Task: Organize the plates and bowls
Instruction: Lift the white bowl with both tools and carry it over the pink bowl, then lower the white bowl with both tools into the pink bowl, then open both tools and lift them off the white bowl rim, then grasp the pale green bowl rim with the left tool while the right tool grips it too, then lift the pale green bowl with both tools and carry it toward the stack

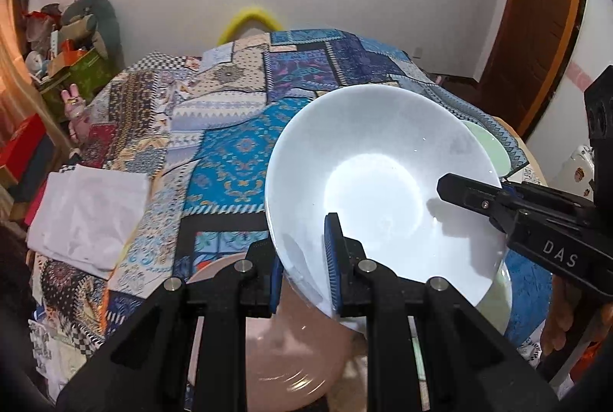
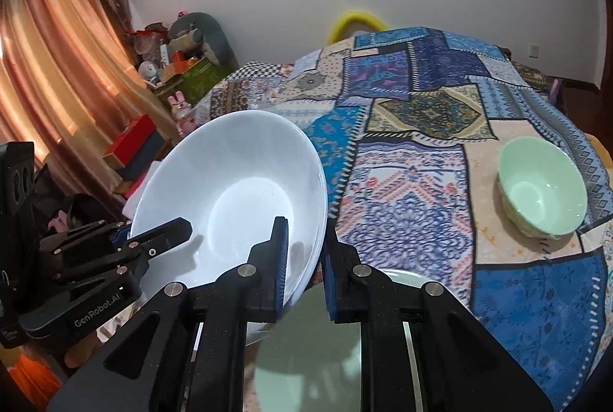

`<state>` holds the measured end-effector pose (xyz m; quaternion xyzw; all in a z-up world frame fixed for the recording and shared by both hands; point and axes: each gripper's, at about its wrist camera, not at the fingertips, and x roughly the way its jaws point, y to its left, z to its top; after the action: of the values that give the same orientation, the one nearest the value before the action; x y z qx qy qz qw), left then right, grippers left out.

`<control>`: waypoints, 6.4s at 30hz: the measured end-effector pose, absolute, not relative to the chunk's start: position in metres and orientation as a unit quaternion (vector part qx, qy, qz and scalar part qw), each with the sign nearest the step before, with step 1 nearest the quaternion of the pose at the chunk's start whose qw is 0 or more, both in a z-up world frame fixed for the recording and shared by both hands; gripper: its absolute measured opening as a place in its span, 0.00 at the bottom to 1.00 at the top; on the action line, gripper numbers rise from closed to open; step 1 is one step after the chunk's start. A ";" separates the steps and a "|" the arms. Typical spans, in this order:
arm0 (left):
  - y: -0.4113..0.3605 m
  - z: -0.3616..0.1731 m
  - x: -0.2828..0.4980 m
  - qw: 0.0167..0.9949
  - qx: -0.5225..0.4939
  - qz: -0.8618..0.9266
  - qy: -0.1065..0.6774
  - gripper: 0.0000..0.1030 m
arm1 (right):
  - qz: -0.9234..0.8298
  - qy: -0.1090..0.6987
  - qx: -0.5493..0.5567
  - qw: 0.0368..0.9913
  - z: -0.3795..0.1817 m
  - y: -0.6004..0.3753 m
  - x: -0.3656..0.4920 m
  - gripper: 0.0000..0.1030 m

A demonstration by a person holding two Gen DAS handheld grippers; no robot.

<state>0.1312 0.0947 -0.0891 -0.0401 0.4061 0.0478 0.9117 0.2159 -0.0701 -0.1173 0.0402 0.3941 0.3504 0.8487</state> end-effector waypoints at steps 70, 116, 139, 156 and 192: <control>0.185 -0.190 0.066 0.867 -0.084 0.122 0.475 0.19 | 0.398 0.480 -0.038 0.781 -0.200 0.026 0.164 0.19; 0.032 -0.055 0.133 0.942 -0.007 0.007 0.336 0.74 | 0.199 0.331 -0.021 0.922 -0.084 -0.214 0.219 0.68; -0.063 -0.126 0.297 0.904 0.030 -0.062 0.423 0.81 | 0.156 0.455 0.060 0.875 -0.189 -0.288 0.364 0.32; -0.064 -0.174 0.349 0.854 -0.019 -0.100 0.510 0.44 | 0.221 0.473 0.044 0.852 -0.212 -0.266 0.358 0.14; -0.074 -0.169 0.302 0.843 0.025 -0.124 0.522 0.15 | 0.247 0.470 0.084 0.843 -0.183 -0.237 0.309 0.15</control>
<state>0.3020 -0.0741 -0.1692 0.0246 0.5223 -0.1241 0.8433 0.3094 -0.2366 -0.1831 0.0837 0.4700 0.2474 0.8431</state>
